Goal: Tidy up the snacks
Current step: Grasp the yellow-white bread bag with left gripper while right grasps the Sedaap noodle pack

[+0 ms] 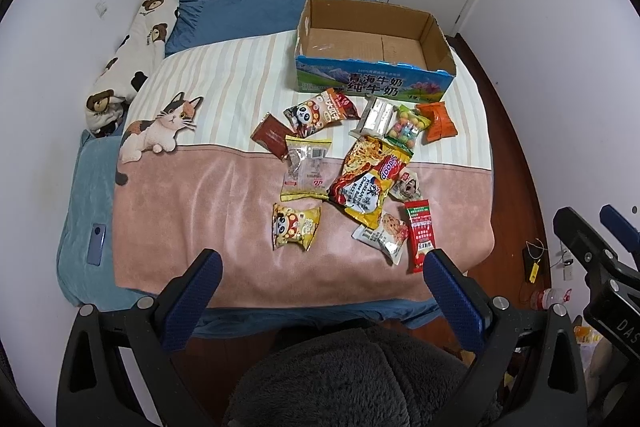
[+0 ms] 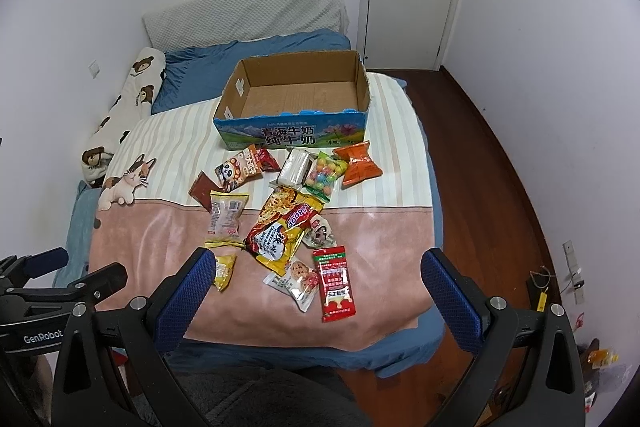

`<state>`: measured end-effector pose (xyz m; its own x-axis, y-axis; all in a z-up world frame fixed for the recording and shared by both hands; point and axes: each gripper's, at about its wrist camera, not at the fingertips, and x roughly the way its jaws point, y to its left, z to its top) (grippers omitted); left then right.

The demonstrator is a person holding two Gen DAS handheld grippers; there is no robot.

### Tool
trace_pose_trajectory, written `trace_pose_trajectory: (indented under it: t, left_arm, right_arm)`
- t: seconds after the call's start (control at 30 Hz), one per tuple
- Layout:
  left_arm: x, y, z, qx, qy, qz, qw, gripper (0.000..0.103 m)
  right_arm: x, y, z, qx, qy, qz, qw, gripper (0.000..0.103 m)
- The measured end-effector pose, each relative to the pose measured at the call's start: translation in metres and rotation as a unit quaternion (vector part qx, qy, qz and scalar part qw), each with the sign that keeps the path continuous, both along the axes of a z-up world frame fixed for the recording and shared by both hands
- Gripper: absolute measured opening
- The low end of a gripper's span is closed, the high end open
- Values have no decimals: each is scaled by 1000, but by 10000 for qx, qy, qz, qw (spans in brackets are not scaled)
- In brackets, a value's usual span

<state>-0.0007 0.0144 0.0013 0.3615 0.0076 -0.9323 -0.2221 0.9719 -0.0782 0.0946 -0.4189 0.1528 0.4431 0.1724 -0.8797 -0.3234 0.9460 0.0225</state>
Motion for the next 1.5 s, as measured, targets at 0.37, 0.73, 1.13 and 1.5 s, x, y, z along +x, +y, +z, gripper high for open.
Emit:
trace_pose_trajectory:
  t: [0.37,0.73,1.13,1.5]
  left_arm:
    - [73,53,-85,745,204,389,9963,103]
    - [173,96,-236,-185,1395,156,9899,103]
    - [189,92,-320,-459,1781,-58,9829,52]
    - [141,129,-337,-558,1686,440,9831,52]
  right_arm:
    - [71,23,-133,777,1323,-636,9861,103]
    - [129,75,-294,972,2666,-1381,9489,103]
    - [161,108,-356,678,2865,-1728,9399,103]
    - [169,191,-414,-699,2721,-1041,9541,89]
